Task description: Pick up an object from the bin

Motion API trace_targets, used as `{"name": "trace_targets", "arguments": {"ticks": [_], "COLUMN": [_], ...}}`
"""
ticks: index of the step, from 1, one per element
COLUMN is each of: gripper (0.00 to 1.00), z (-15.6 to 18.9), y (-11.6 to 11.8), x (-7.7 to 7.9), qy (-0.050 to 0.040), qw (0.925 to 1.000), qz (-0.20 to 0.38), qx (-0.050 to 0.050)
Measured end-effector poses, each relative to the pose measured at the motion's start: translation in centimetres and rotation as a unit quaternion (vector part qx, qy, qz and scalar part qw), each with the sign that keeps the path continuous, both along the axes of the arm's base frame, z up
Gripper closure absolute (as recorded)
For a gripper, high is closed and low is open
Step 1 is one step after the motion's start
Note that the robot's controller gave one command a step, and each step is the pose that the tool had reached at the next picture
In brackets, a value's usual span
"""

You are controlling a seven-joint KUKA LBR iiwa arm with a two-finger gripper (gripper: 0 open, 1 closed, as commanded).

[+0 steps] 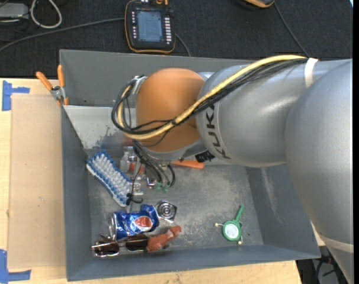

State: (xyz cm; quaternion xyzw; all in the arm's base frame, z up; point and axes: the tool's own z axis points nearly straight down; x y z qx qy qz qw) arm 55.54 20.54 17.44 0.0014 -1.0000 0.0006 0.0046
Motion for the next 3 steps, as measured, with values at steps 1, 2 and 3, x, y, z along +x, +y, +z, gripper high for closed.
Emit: {"name": "trace_targets", "arguments": {"ticks": [1,2,3], "gripper": [0.0,0.0,0.0], "z": [0.4,-5.7,-8.0], "y": [-0.1,-3.9,4.5], "x": [0.2,-2.7,0.3], "qy": [-0.0038,0.002,-0.0046], "qw": [1.0,0.9992,0.9987], "qz": [-0.003,0.039,0.05], "qx": [0.001,-0.001,0.001]}}
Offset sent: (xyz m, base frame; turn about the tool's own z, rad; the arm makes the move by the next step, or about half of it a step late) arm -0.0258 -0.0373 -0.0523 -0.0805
